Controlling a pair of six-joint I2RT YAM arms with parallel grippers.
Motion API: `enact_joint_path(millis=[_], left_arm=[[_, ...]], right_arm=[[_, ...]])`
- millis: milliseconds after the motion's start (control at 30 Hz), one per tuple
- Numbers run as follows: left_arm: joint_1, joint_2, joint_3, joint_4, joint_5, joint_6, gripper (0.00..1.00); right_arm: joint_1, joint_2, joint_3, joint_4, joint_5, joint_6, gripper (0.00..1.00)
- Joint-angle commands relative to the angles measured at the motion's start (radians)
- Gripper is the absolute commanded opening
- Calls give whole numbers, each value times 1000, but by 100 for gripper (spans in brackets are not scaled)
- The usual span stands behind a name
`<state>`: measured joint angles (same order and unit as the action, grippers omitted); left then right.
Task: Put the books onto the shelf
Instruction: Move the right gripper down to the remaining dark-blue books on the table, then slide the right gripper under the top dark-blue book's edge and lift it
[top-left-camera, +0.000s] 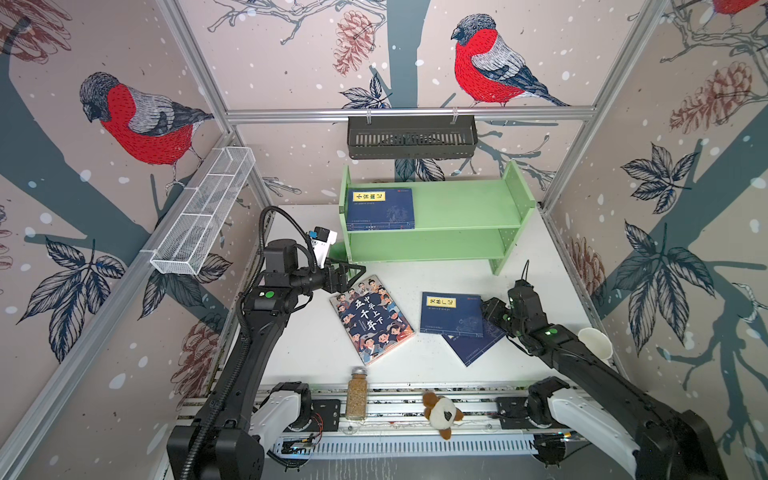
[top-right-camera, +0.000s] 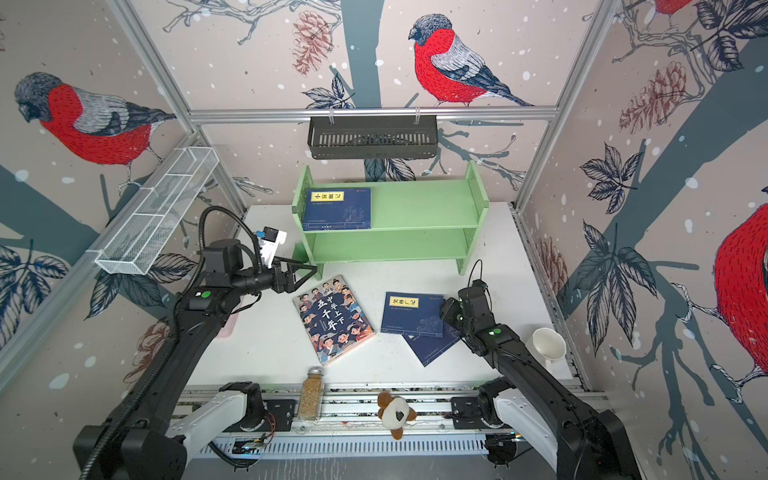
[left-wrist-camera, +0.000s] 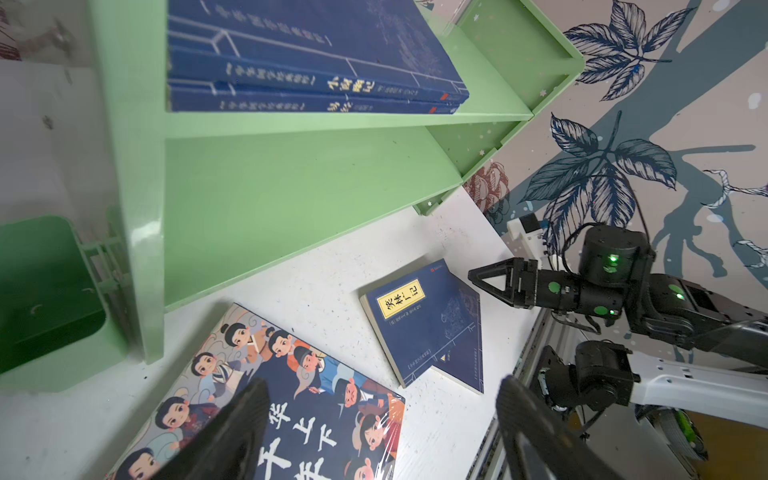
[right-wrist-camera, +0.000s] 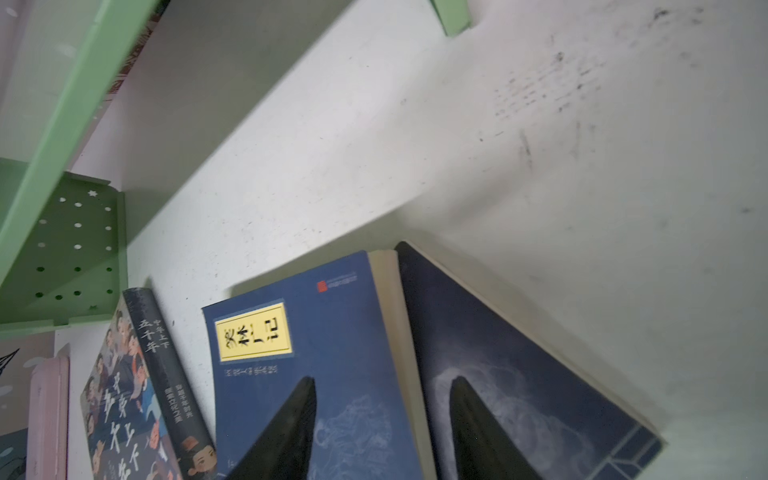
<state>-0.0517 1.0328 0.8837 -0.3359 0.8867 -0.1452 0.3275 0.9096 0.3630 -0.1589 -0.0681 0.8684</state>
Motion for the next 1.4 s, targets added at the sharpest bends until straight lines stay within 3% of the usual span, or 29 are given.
enact_joint_path(millis=[0, 167, 367, 867, 1367], left_arm=[[-4, 20, -15, 19, 126, 10, 84], [-10, 65, -17, -72, 249, 118, 82], [-20, 50, -36, -66, 256, 144, 81], [-28, -23, -81, 132, 246, -68, 83], [-48, 24, -121, 153, 228, -27, 84]], right_arm=[[-37, 17, -21, 59, -113, 14, 53], [-76, 61, -26, 73, -207, -7, 53], [-87, 103, -50, 74, -243, -25, 54], [-119, 316, -45, 145, -453, -83, 53], [-153, 277, -47, 159, -583, -128, 37]])
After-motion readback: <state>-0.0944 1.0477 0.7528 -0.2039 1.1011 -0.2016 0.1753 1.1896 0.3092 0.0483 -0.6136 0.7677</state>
